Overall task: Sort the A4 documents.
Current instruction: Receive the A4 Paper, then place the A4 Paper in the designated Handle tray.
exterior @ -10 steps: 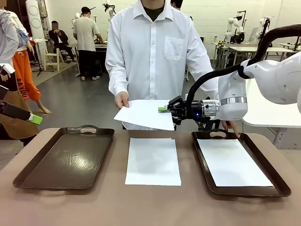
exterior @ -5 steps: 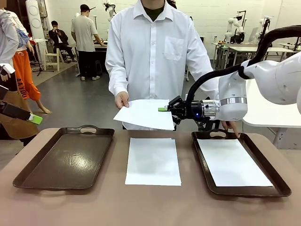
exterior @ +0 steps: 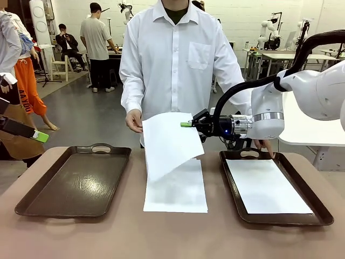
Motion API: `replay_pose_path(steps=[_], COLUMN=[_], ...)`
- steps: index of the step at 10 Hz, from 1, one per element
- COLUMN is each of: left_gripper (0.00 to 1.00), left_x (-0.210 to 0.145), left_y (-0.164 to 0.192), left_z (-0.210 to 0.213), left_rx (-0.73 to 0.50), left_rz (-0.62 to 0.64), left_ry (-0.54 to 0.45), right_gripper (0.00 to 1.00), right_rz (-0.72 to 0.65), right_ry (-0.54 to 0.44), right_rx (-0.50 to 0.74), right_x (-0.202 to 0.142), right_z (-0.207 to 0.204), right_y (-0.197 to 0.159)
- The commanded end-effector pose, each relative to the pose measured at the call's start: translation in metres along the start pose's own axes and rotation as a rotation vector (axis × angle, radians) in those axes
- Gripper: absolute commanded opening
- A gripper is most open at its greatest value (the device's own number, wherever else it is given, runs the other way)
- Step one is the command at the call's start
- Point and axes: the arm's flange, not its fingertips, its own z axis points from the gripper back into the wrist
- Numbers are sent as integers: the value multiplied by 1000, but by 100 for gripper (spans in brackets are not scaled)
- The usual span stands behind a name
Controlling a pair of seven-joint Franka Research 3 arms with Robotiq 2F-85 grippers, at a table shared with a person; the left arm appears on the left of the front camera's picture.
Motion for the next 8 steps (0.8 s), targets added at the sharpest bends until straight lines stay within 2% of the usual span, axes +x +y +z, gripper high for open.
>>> replay_pose_path(steps=[1, 8], left_gripper=[100, 100], left_x=[-2, -2], left_y=[2, 2], left_z=[-1, -1], left_rx=[-19, -19], left_rz=[-11, -11], left_ry=[-12, -12], right_gripper=[0, 0], right_rz=[3, 3], right_ry=[-63, -63], right_rx=[-50, -50], right_x=[6, 6], right_z=[3, 3], right_y=[-3, -3])
